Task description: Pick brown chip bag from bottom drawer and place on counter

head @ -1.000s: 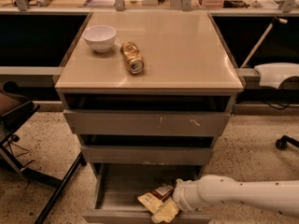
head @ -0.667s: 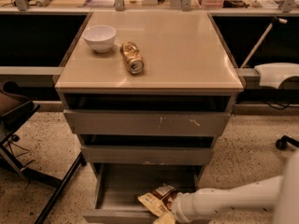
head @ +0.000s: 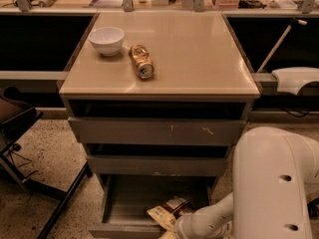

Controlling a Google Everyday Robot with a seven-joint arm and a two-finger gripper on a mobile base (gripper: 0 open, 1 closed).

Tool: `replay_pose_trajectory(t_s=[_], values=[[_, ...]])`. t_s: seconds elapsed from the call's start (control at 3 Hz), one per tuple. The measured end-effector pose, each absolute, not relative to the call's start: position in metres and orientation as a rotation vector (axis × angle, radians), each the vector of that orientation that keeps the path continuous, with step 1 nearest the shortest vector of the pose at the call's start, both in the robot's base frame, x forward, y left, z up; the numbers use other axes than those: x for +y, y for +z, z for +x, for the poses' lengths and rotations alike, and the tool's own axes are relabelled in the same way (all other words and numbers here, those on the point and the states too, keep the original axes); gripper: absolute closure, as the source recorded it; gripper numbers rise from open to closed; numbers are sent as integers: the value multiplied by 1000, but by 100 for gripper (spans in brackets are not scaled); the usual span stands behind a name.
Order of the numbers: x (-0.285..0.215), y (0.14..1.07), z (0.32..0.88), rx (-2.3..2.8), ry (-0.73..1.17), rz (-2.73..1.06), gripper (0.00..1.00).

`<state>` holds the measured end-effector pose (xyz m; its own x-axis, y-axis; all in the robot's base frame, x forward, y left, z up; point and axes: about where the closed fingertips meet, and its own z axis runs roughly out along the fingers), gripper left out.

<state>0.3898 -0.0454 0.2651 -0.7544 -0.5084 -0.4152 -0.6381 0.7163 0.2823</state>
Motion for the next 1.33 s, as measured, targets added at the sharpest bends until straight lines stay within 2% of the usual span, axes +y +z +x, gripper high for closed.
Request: replay_pose_trajectory(t_s=[0.67, 1.0, 1.33], values=[[-52, 217, 410, 2608, 569, -623, 0], [-59, 223, 440, 2517, 563, -476, 0], [-68, 224, 440, 2512, 555, -451, 19]])
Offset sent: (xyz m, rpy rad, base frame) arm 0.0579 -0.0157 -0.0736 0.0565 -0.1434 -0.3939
